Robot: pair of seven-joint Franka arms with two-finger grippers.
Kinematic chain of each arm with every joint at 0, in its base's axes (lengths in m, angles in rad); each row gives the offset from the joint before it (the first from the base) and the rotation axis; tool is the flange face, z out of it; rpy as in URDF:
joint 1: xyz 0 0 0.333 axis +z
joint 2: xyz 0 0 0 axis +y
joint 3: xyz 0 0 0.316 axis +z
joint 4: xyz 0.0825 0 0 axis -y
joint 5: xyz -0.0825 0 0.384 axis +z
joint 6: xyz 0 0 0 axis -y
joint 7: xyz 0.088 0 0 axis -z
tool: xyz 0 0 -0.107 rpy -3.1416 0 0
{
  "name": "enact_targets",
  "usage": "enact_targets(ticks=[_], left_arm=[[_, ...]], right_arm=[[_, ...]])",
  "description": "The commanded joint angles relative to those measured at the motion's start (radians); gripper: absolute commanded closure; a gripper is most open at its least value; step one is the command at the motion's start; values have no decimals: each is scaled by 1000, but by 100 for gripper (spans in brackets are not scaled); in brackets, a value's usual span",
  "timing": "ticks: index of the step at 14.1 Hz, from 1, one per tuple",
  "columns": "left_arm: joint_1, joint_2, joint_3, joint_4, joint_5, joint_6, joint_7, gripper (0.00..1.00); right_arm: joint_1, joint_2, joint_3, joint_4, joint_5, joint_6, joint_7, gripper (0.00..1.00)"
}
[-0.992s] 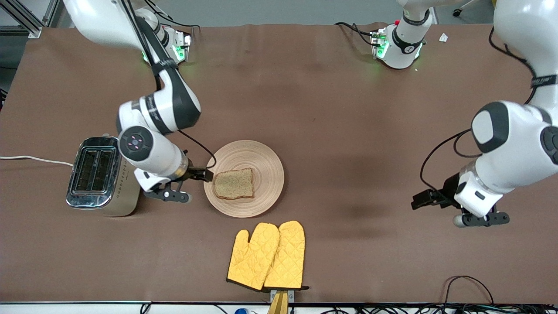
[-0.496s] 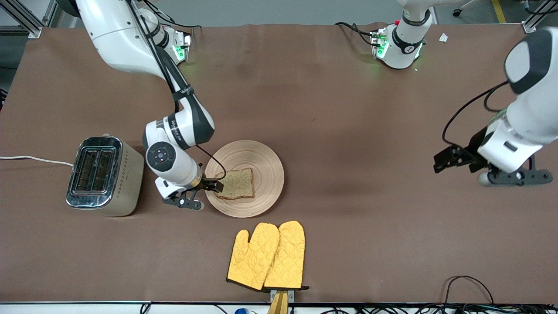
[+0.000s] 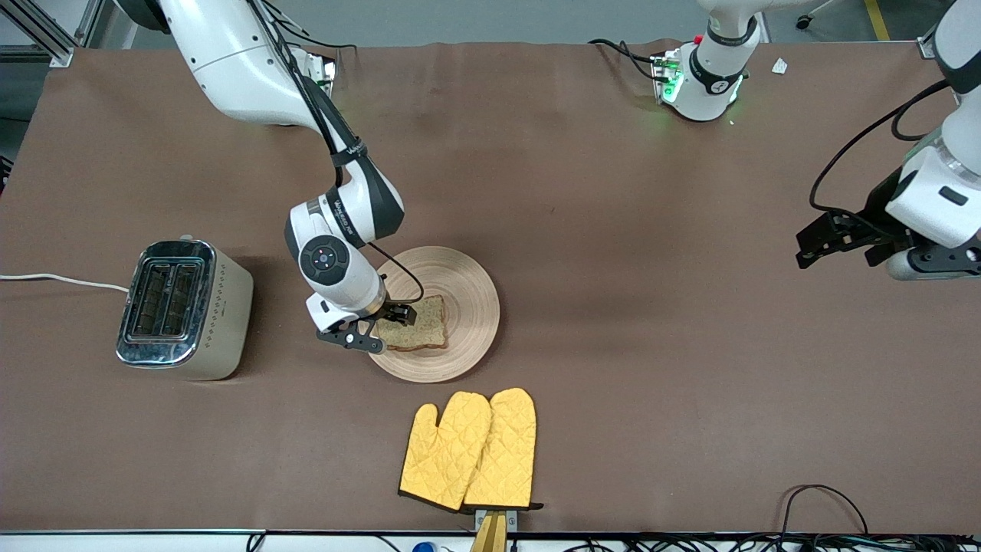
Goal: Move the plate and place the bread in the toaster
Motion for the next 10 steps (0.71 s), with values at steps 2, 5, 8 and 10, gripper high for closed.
enact_targets(ticks=[2, 5, 8, 10], left_arm=[[11, 6, 20, 32, 18, -72, 6, 0], [14, 2, 22, 58, 18, -80, 6, 0], [12, -3, 20, 66, 20, -109, 4, 0], [11, -17, 18, 66, 18, -138, 4, 0]], right_arm=[[3, 5, -10, -16, -6, 20, 15, 23], [3, 10, -12, -16, -6, 22, 15, 33], [3, 15, -13, -16, -6, 23, 15, 47], [3, 16, -12, -16, -6, 22, 17, 63]])
